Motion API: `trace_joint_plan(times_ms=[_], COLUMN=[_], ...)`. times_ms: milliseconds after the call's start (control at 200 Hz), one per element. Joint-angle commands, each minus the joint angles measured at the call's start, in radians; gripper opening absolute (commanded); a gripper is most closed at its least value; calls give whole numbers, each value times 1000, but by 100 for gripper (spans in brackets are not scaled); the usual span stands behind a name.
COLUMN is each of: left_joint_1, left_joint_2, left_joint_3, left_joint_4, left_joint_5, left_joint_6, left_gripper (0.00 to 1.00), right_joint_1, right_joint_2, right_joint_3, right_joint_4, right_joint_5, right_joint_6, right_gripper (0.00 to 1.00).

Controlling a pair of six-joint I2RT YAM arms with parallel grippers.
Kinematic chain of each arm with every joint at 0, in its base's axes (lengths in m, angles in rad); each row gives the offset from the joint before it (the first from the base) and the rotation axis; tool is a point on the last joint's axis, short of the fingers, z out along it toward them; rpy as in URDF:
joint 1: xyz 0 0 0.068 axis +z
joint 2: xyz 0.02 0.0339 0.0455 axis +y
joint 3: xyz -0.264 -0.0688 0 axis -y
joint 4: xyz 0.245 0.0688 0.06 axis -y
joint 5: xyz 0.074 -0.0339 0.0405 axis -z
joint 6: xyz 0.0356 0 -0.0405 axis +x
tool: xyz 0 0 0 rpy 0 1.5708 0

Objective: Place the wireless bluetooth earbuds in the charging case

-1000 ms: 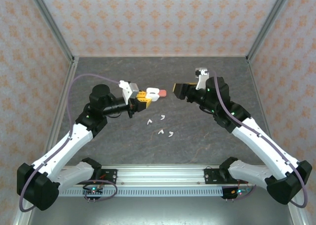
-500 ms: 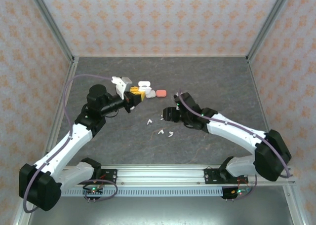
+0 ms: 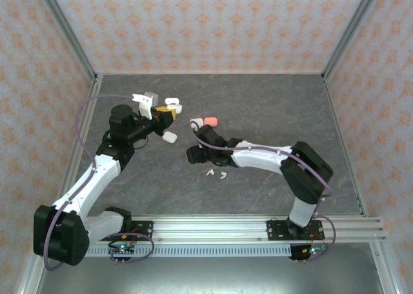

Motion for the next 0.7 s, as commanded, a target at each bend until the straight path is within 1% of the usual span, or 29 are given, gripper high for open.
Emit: trace_joint_plan(times_ms=[0,95,225,390,696], left_joint_1=[7,7,7,8,8], left_joint_2=[0,1,0,-3,-8], left_joint_3=[29,31,34,36,41], left_joint_4=[8,4,-3,-8,-20], left_joint_5=[-18,-15,-14,-7,2], left_joint_6=[8,14,22,26,35], left_gripper=[0,0,0,0,0], right_joint_1=[5,5,5,5,5], right_joint_2=[47,80,111,140,169], right_joint_3=[54,67,71,86,109], right_joint_4=[-43,-61,-82,-117,-158], right_joint_5=[54,40,14,9,-12], right_joint_6=[-26,-24,-22,-25,-35], right_gripper=[53,53,50,48,37])
